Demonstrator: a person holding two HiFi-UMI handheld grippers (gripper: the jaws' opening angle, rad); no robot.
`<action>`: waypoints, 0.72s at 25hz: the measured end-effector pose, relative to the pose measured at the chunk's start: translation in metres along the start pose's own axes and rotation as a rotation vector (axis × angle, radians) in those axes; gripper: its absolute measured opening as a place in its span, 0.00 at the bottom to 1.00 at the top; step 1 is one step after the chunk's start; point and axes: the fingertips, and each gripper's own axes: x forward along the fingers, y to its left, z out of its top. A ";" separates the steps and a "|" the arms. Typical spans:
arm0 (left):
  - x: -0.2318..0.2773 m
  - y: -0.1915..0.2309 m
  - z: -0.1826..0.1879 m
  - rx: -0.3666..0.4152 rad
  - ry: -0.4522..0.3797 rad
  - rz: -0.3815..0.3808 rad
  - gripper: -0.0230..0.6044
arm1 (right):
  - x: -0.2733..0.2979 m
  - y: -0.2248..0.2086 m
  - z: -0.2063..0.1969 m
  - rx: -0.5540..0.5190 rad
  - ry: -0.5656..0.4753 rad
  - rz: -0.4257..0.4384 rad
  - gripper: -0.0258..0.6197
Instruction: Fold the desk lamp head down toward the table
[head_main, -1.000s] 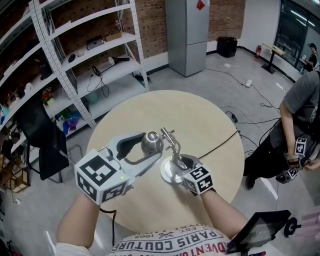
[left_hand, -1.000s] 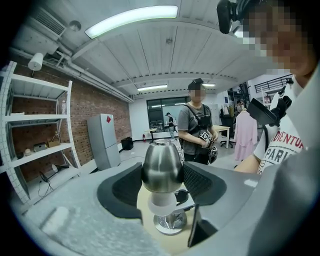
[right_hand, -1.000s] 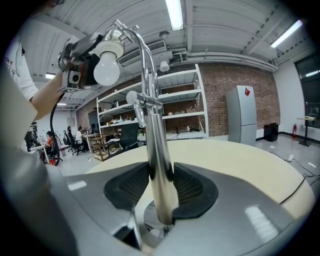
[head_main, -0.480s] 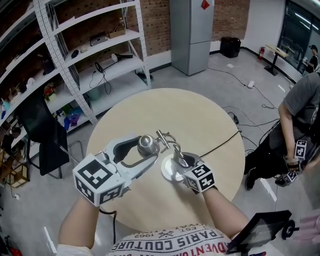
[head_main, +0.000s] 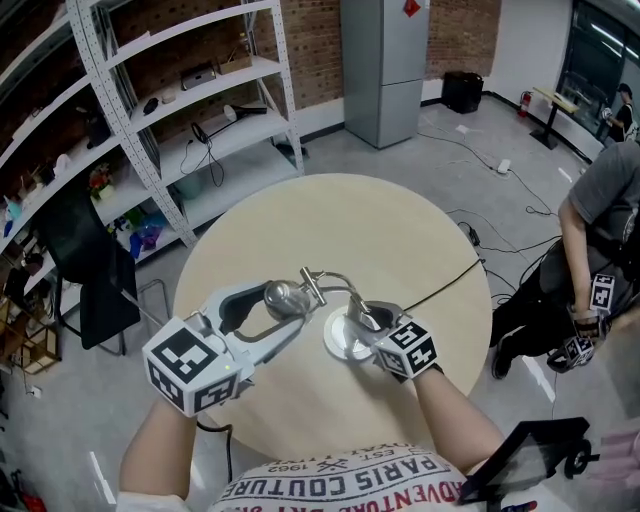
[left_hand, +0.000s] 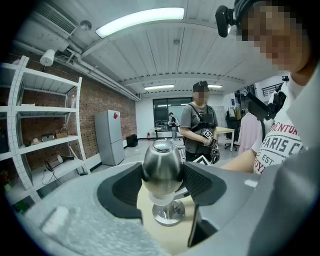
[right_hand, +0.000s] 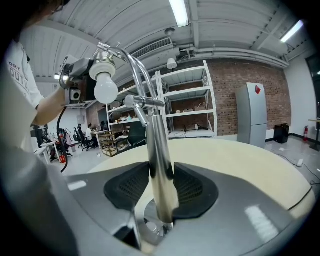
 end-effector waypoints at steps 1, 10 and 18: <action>-0.002 0.000 -0.003 -0.002 -0.003 0.003 0.45 | 0.000 0.001 0.000 -0.003 -0.001 0.004 0.27; -0.012 0.005 -0.028 -0.043 -0.006 0.046 0.45 | 0.002 0.004 -0.001 -0.003 -0.004 0.017 0.26; -0.019 0.003 -0.068 -0.086 0.028 0.099 0.44 | 0.003 0.006 -0.007 -0.027 0.010 0.036 0.25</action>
